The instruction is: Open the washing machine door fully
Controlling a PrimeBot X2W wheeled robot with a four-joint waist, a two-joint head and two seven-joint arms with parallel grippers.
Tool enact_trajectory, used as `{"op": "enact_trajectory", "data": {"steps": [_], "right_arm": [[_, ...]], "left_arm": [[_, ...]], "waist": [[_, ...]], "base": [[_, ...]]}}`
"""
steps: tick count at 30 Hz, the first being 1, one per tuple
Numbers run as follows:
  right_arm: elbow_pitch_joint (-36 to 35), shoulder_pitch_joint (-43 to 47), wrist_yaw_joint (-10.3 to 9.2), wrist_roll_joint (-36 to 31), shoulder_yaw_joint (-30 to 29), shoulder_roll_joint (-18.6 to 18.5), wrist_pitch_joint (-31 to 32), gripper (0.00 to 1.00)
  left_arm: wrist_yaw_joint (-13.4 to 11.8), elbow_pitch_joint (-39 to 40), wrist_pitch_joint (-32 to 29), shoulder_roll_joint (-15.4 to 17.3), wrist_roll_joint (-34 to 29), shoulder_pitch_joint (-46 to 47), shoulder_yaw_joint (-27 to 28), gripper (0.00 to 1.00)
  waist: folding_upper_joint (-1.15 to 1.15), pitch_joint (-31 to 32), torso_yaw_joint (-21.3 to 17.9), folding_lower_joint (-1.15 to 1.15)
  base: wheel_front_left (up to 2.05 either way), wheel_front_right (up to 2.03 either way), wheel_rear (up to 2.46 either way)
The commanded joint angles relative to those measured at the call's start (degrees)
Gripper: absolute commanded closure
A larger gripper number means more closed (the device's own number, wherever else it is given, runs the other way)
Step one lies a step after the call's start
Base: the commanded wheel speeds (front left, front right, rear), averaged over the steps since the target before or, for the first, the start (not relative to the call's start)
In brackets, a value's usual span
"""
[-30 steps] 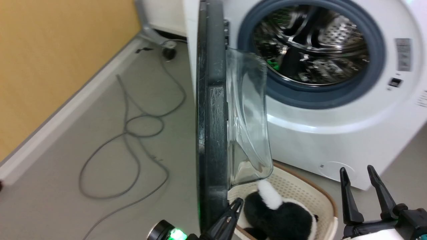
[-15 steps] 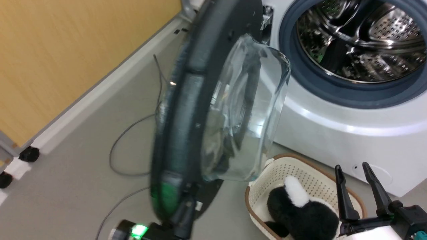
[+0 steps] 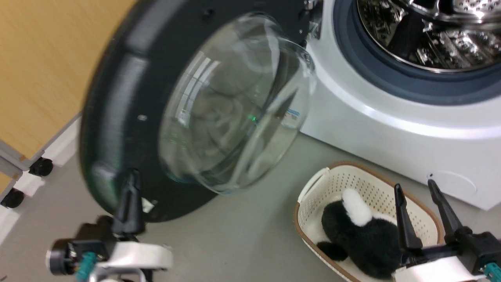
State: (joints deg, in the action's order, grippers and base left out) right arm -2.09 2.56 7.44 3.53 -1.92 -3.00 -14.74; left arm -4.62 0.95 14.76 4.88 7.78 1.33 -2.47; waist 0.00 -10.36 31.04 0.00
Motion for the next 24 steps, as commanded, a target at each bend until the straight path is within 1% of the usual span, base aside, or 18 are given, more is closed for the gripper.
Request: {"op": "enact_trajectory", "data": {"steps": [1, 7, 8, 10, 14, 15, 18, 24], "right_arm": [[-0.31, -1.4, 0.05, -0.86, -0.18, 0.13, -0.26, 0.0], [-0.78, -2.99, 0.05, -2.52, -1.1, 0.13, -0.26, 0.0], [-0.84, -3.35, 0.05, -2.92, -1.09, 0.13, -0.26, 0.0], [-0.87, -3.67, 0.05, -3.26, -1.12, 0.13, -0.26, 0.0], [-0.85, -4.45, 0.05, -3.8, -1.15, 0.13, -0.26, 0.0], [-0.85, -4.45, 0.05, -3.8, -1.15, 0.13, -0.26, 0.0], [-0.85, -5.12, 0.05, -4.17, -1.14, 0.13, -0.26, 0.0], [-0.86, -6.4, 0.05, -4.68, -1.34, -0.13, -0.26, 0.0]], "left_arm": [[0.06, -0.46, 0.24, 0.04, 0.41, 1.8, 1.58, 1.0], [0.23, -3.08, 0.24, -0.6, 1.17, 5.95, 8.37, 1.0], [0.26, -4.41, 0.24, -0.78, 1.57, 7.43, 10.74, 1.0], [0.6, -5.99, 0.24, -0.86, 1.82, 9.18, 13.12, 1.0], [1.91, -9.68, 0.24, -0.37, 1.73, 12.71, 17.39, 1.0], [1.91, -9.68, 0.24, -0.37, 1.73, 12.71, 17.39, 1.0], [3.08, -12.64, 0.24, 0.08, 2.18, 15.34, 20.5, 1.0], [5.43, -19.28, 0.24, 2.64, 1.71, 21.4, 25.61, 1.0]], "waist": [[0.0, -1.23, -0.75, 0.0], [0.0, -3.89, -2.0, 0.0], [0.0, -4.6, -2.35, 0.0], [0.0, -5.29, -2.66, 0.0], [0.0, -6.58, -3.38, 0.0], [0.0, -6.58, -3.38, 0.0], [0.0, -7.55, -3.95, 0.0], [0.0, -9.32, -5.18, 0.0]], "base": [[0.0, 0.0, 0.0], [0.0, 0.0, 0.0], [0.0, 0.0, 0.0], [0.0, 0.0, 0.0], [0.0, 0.0, 0.0], [0.0, 0.0, 0.0], [0.0, 0.0, 0.0], [0.0, 0.0, 0.0]]}}
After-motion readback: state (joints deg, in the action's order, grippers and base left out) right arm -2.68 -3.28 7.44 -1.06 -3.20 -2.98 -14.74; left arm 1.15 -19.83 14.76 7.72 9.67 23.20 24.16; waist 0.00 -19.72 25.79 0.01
